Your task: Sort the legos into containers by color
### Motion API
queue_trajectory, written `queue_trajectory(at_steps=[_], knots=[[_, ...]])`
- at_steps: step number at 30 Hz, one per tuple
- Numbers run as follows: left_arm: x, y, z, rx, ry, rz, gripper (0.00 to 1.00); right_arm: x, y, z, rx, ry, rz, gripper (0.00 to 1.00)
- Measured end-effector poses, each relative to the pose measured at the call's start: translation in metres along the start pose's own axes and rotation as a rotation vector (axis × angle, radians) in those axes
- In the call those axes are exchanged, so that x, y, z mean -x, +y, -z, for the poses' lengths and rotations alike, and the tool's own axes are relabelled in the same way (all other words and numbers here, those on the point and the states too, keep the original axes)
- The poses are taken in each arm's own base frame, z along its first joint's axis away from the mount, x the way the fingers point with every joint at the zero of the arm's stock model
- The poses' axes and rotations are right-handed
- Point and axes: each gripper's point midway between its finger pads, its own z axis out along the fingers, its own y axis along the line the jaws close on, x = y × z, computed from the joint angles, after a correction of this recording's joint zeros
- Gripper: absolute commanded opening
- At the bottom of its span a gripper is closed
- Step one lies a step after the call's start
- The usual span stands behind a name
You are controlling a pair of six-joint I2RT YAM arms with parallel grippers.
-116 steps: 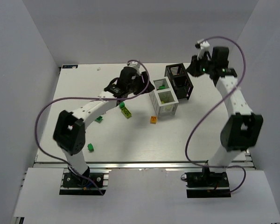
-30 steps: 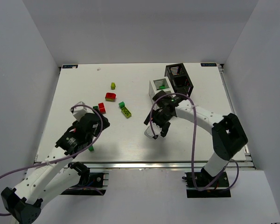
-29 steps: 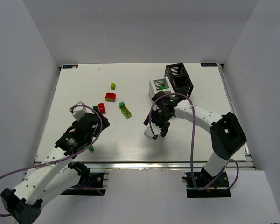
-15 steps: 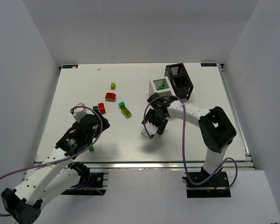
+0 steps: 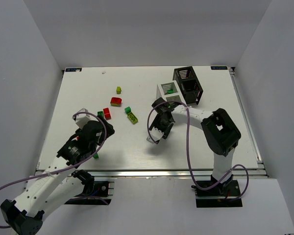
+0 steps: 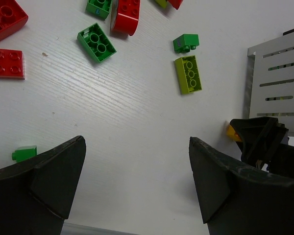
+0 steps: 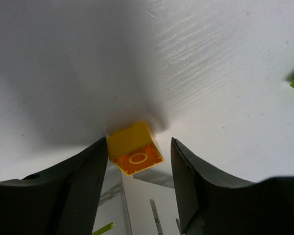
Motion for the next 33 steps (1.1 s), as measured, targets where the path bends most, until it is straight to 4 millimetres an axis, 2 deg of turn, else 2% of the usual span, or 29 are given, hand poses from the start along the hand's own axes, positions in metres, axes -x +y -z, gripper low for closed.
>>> queue_trajectory(at_steps=[3, 4, 5, 9, 13, 15, 17, 20, 22, 24, 27, 30, 33], knots=[[0.001, 0.0, 0.001, -0.004, -0.003, 0.006, 0.95, 0.001, 0.002, -0.002, 0.005, -0.001, 0.007, 0.37], [0.001, 0.0, 0.001, -0.004, -0.004, 0.007, 0.95, 0.001, 0.003, -0.002, 0.008, 0.004, 0.01, 0.21], [0.001, 0.0, 0.001, -0.004, -0.003, 0.008, 0.95, 0.001, 0.002, -0.001, 0.005, 0.005, 0.009, 0.16], [0.001, 0.001, 0.002, -0.001, -0.001, 0.008, 0.95, 0.012, 0.003, 0.0, -0.004, -0.029, 0.019, 0.06], [0.0, 0.001, 0.002, -0.001, -0.001, 0.012, 0.95, 0.046, -0.007, 0.013, -0.051, -0.163, -0.01, 0.0], [0.0, 0.001, 0.002, -0.001, -0.001, 0.016, 0.95, 0.064, -0.025, 0.03, -0.1, -0.243, -0.121, 0.0], [0.0, 0.001, 0.001, 0.0, 0.0, 0.018, 0.95, 0.073, -0.063, 0.057, -0.2, -0.314, -0.262, 0.0], [-0.002, 0.001, 0.0, 0.003, 0.003, 0.019, 0.95, 0.076, -0.115, 0.109, -0.383, -0.407, -0.484, 0.0], [-0.002, 0.0, -0.002, 0.005, 0.005, 0.017, 0.95, 0.069, -0.132, 0.144, -0.485, -0.467, -0.643, 0.0], [-0.004, 0.0, -0.004, 0.011, 0.012, 0.011, 0.95, 0.048, -0.14, 0.174, -0.583, -0.497, -0.839, 0.0], [-0.009, -0.001, -0.008, 0.019, 0.028, 0.0, 0.95, -0.014, -0.14, 0.207, -0.765, -0.473, -1.169, 0.0], [-0.009, -0.004, -0.01, 0.014, 0.031, 0.001, 0.95, -0.097, -0.124, 0.226, -0.932, -0.387, -1.5, 0.0], [-0.009, -0.006, -0.01, 0.006, 0.029, 0.004, 0.95, -0.182, -0.099, 0.236, -1.091, -0.283, -1.767, 0.0]])
